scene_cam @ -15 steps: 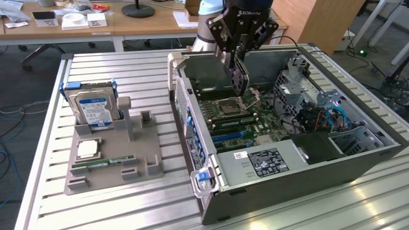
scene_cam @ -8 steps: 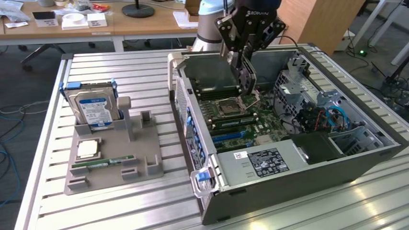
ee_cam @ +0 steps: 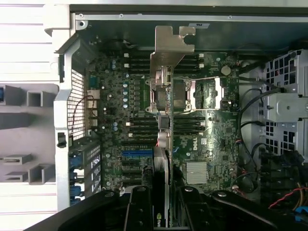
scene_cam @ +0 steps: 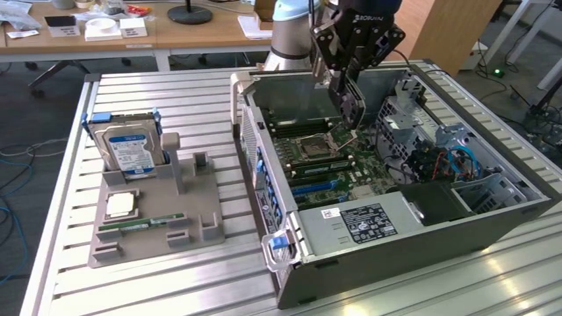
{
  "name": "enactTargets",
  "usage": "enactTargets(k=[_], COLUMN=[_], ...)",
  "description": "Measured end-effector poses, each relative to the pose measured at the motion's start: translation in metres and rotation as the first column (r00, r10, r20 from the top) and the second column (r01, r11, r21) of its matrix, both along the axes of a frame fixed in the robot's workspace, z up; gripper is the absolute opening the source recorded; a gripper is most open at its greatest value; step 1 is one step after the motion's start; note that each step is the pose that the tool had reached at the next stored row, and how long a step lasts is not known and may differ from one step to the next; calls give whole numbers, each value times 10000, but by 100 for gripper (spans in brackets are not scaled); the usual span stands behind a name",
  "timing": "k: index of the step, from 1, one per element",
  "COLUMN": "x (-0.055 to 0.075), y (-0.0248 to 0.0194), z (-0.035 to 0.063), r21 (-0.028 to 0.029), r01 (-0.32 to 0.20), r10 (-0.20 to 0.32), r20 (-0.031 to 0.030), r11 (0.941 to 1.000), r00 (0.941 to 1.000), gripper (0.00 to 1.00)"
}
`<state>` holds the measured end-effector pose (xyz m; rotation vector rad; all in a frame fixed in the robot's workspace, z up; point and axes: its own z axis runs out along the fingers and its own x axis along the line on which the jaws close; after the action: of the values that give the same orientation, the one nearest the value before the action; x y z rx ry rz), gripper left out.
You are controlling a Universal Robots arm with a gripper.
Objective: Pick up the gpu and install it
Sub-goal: 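Pick up the gpu and move the gpu toward the slot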
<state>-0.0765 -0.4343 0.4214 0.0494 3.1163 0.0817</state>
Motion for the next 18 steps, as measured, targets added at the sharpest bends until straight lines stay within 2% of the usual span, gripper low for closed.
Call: enactTargets(k=[18], x=[394], y=[15], z=[0], r21=[-1], r01=[-1], r10=[1], r20=[0], r11=[10000], r00=[10000], gripper=[26])
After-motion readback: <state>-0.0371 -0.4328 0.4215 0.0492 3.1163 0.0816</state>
